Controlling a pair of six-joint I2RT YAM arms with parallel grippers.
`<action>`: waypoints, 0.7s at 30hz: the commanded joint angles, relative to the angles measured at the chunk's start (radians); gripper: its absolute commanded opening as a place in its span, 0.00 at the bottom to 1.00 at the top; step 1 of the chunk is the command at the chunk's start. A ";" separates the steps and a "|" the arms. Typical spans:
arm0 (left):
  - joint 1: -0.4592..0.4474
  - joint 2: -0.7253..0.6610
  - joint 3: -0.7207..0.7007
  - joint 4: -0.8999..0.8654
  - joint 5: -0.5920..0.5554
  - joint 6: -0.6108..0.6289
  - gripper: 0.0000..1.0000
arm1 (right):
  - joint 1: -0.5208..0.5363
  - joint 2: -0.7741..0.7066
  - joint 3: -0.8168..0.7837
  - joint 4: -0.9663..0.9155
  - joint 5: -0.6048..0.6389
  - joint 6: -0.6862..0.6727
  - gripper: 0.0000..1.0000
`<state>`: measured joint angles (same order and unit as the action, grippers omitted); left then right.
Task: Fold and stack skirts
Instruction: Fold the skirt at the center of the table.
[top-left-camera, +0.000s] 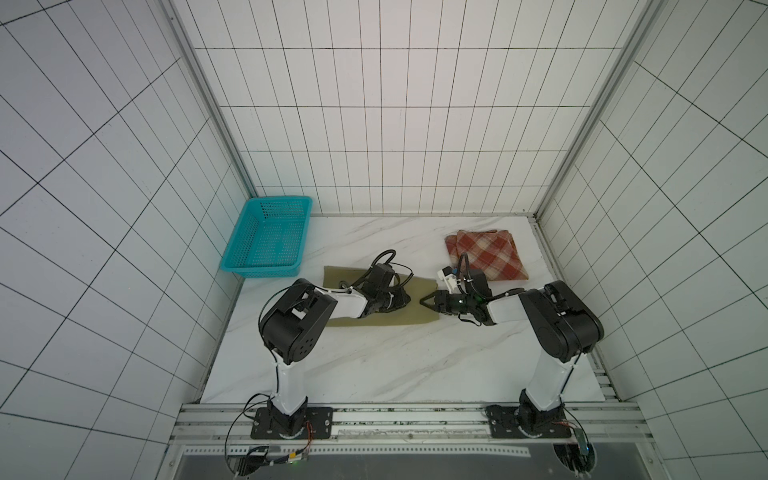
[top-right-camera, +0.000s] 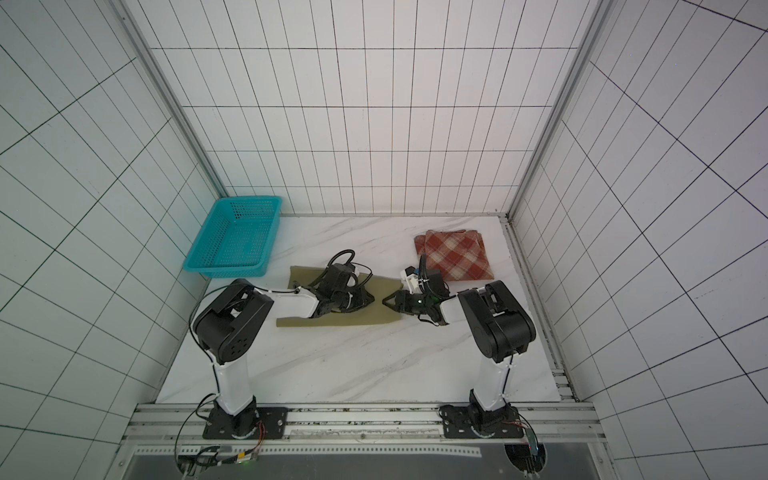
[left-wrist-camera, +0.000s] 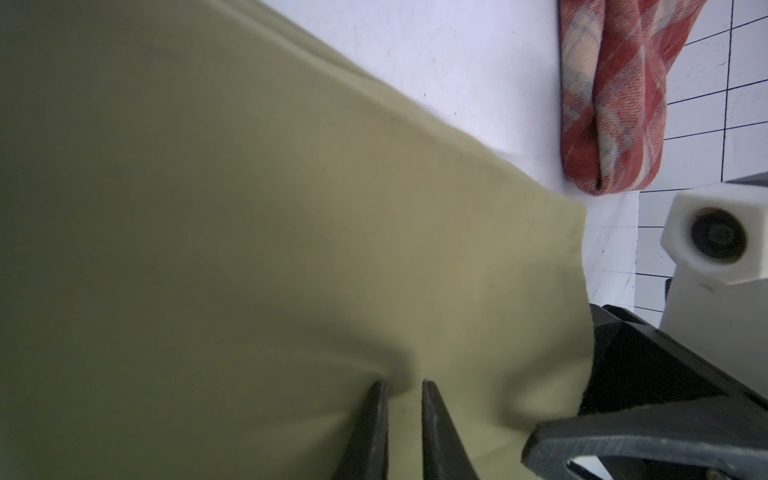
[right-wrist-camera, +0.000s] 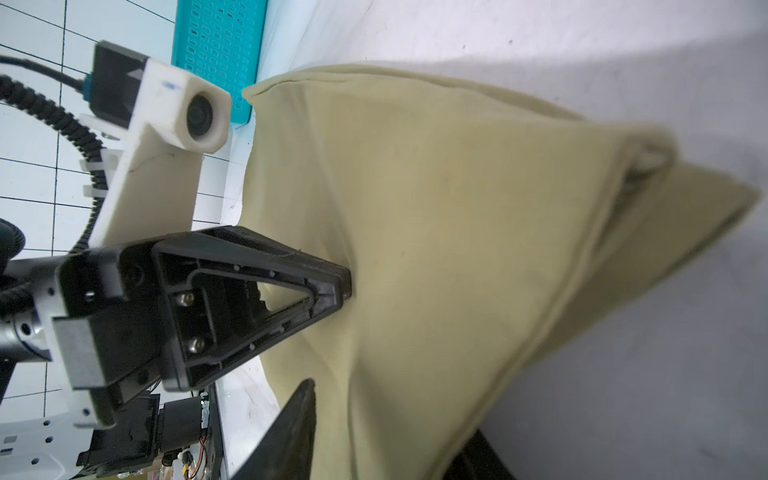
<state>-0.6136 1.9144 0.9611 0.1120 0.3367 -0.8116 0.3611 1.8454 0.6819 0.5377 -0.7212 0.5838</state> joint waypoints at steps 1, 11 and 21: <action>-0.011 0.043 0.003 -0.054 -0.015 0.003 0.18 | 0.015 0.048 0.031 -0.082 0.028 0.012 0.40; -0.016 0.002 -0.008 -0.059 -0.018 -0.011 0.17 | -0.003 0.011 0.065 -0.151 0.012 -0.029 0.00; 0.092 -0.143 -0.092 -0.049 -0.015 -0.021 0.16 | -0.028 -0.155 0.191 -0.673 0.169 -0.264 0.00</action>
<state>-0.5491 1.8172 0.8959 0.0620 0.3321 -0.8227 0.3443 1.7256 0.7727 0.0898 -0.6220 0.4183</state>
